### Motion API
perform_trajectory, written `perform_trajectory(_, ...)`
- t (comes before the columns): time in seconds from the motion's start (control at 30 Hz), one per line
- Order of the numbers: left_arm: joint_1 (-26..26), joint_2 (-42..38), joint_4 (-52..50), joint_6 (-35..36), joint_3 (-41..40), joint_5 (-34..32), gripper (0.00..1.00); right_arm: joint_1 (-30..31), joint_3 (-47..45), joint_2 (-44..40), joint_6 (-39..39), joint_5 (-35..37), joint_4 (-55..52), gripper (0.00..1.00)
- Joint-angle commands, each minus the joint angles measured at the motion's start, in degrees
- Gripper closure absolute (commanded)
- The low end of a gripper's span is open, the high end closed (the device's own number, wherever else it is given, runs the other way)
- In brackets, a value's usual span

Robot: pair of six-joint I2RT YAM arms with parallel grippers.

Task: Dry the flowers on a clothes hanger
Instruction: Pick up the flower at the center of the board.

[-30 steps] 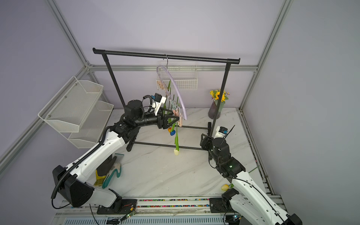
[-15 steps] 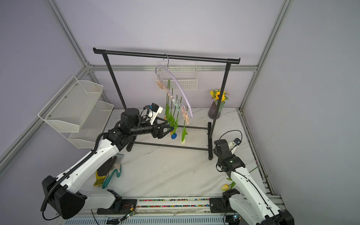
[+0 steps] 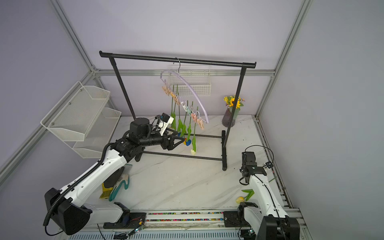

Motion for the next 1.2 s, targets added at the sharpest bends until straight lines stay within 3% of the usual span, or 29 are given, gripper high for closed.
perform_trajectory(0.0,0.37,-0.65,0.14,0.72,0.74,-0.50,0.19,-3.19,-1.11,0.09,0.03,2.11,-1.77,0.24)
perform_trajectory(0.2,0.37,0.07,0.83,0.06,0.88,-0.25,0.19,-8.90,-0.23,3.19,-2.24,0.64,0.12,0.29)
perform_trajectory(0.6,0.41,-0.37,-0.05,0.06,1.27,-0.77,0.19,-20.20,-0.41,11.62,-5.32,-8.94,6.88,0.38)
perform_trajectory(0.93,0.38,0.11,0.30,-0.60,1.51,-0.41,0.18,-23.68,-0.46,15.03,-6.64,-8.04,8.46,0.47)
perform_trajectory(1.17,0.39,0.31,0.90,-0.99,1.58,-0.45,0.19,-23.91,0.20,17.54,-8.14,-11.18,10.07,0.51)
